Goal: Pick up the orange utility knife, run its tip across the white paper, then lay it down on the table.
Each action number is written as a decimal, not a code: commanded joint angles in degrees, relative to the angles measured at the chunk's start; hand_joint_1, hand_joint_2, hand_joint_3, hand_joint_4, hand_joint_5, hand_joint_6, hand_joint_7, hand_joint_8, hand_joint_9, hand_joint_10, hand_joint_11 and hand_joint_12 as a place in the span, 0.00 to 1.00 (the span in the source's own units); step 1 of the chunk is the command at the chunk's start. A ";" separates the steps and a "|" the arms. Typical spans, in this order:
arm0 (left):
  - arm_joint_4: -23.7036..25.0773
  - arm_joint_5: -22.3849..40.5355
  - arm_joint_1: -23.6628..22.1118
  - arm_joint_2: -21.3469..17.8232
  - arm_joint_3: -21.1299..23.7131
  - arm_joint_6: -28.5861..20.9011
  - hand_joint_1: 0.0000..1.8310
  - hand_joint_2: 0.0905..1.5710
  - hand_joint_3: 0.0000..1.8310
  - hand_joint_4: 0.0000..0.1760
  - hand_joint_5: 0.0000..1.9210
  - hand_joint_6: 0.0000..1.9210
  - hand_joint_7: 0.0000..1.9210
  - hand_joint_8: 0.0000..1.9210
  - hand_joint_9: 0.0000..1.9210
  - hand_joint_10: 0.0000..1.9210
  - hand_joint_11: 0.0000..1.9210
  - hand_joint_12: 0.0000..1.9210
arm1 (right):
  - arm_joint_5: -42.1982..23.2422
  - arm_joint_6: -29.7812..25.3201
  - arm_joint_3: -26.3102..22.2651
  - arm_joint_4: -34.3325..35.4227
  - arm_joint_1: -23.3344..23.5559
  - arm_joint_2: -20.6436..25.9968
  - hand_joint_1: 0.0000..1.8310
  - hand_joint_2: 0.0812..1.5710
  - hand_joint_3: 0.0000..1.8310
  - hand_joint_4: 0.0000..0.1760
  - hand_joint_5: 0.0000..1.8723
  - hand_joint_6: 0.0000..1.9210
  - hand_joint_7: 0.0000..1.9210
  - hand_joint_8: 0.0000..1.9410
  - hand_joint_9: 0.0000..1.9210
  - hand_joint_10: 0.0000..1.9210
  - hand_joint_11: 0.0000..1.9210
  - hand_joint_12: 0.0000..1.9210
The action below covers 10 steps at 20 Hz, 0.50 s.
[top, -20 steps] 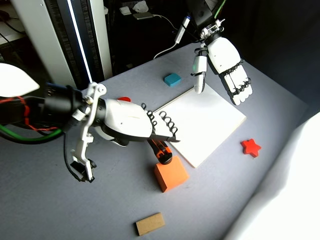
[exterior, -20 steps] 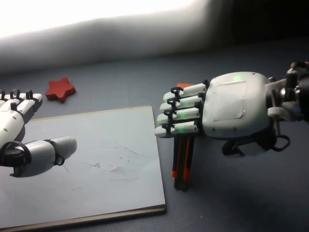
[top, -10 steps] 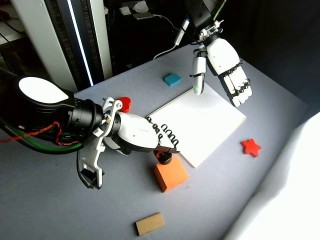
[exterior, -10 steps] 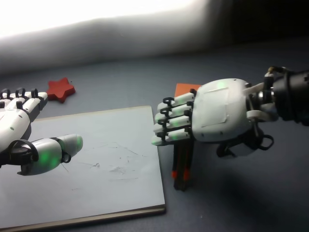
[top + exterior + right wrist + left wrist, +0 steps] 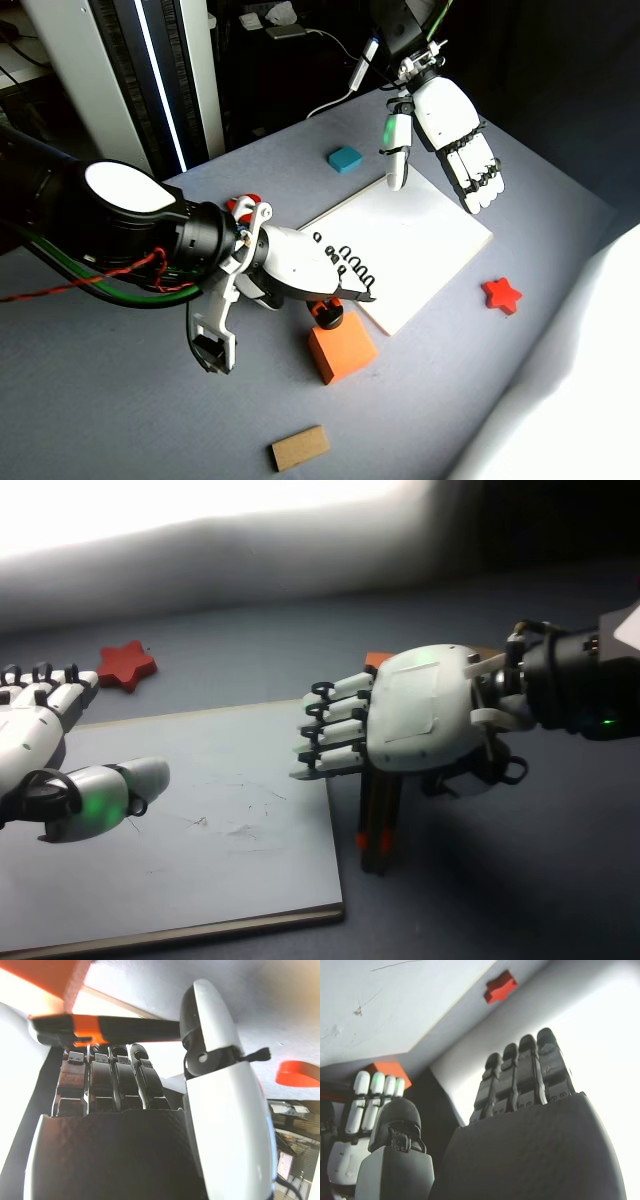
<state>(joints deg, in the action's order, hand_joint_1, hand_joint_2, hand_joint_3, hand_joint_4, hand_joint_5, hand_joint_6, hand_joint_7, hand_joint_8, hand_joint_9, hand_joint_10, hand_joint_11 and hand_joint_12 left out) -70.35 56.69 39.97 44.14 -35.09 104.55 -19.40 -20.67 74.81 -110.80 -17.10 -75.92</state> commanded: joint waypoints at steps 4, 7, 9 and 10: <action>3.16 4.83 -0.47 0.08 -0.43 -0.03 0.00 0.76 0.00 0.00 0.00 0.00 0.00 0.00 0.00 0.00 0.00 0.00 | 1.35 4.90 2.33 6.59 -0.82 -2.02 0.64 0.71 0.00 0.00 0.00 0.00 0.00 0.00 0.00 0.00 0.00 0.00; 3.17 4.83 -0.18 0.10 -0.41 -0.03 0.00 0.76 0.00 0.00 0.00 0.00 0.00 0.00 0.00 0.00 0.00 0.00 | 1.44 8.34 4.31 10.17 -1.34 -3.68 0.67 0.71 0.00 0.00 0.00 0.00 0.00 0.00 0.00 0.00 0.00 0.00; 3.17 4.83 -0.13 0.10 -0.52 -0.03 0.00 0.76 0.00 0.00 0.00 0.00 0.00 0.00 0.00 0.00 0.00 0.00 | 0.78 10.70 4.65 12.41 -1.51 -4.17 0.63 0.72 0.00 0.00 0.00 0.00 0.00 0.00 0.00 0.00 0.00 0.00; 3.17 4.83 -0.12 0.10 -0.58 -0.03 0.00 0.76 0.00 0.00 0.00 0.00 0.00 0.00 0.00 0.00 0.00 0.00 | 0.72 10.70 4.65 12.68 -1.58 -4.32 0.64 0.72 0.00 0.00 0.00 0.00 0.00 0.00 0.00 0.00 0.00 0.00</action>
<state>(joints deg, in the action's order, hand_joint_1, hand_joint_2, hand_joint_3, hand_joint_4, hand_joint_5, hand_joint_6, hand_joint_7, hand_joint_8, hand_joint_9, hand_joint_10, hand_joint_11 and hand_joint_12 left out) -70.32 56.64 40.01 44.42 -35.24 104.53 -18.24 -10.37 79.44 -99.85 -18.79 -80.27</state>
